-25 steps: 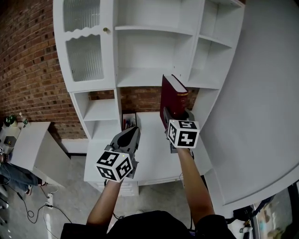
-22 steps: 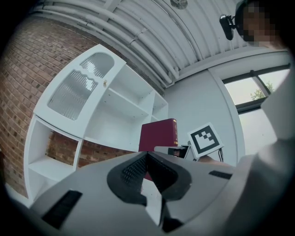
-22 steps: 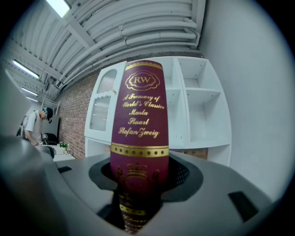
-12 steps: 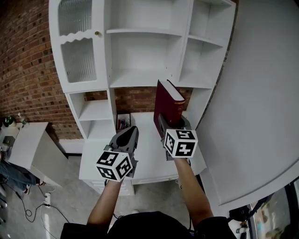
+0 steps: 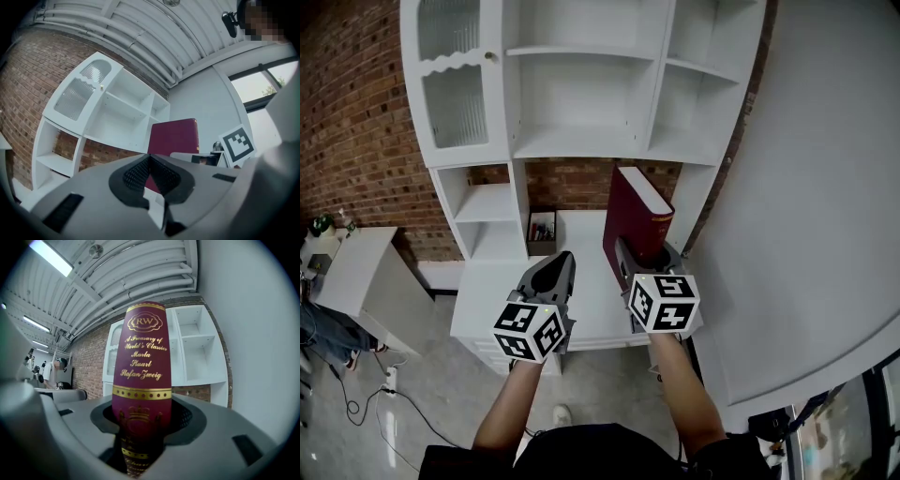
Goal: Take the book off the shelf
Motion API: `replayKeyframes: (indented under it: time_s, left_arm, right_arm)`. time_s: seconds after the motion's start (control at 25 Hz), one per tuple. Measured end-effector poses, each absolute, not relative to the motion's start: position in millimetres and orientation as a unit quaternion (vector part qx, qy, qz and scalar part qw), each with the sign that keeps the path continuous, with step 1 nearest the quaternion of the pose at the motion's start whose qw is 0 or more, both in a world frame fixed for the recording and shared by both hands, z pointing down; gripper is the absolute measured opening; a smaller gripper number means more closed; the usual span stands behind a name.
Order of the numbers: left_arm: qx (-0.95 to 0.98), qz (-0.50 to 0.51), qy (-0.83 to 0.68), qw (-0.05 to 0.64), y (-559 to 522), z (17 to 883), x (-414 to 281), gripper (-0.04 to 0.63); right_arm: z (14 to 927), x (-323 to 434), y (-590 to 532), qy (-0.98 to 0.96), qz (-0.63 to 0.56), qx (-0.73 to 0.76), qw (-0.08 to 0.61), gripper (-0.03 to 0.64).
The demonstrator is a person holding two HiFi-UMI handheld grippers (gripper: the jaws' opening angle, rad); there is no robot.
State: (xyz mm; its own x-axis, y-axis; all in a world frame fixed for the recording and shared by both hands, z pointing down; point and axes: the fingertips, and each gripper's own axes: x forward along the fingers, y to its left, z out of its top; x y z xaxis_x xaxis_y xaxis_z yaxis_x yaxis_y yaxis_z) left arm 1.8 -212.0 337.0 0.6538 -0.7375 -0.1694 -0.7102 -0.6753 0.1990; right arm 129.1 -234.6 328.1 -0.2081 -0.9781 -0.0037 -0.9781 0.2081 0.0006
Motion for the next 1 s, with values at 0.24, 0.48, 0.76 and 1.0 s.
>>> replayKeyframes:
  time_s: [0.24,0.48,0.76,1.0]
  left_arm:
    - [0.904,-0.112,-0.41,0.056,-178,345,13,0.015]
    - [0.901,-0.107,-0.417,0.053,-139,350,26,0.015]
    - [0.899,-0.103,-0.422,0.05,-101,355,47,0.015]
    - [0.9,-0.086,-0.425,0.046,-83,361,57,0.015]
  right_arm:
    - [337,137,-198,0.787,0.004,-0.616,0.005,0.239]
    - [341,142,-160,0.799,0.007,-0.602,0.01,0.239]
    - [343,153,-123,0.812,0.005,-0.583,0.019,0.239]
    - [345,156,-111,0.82,0.005,-0.572,0.023,0.239]
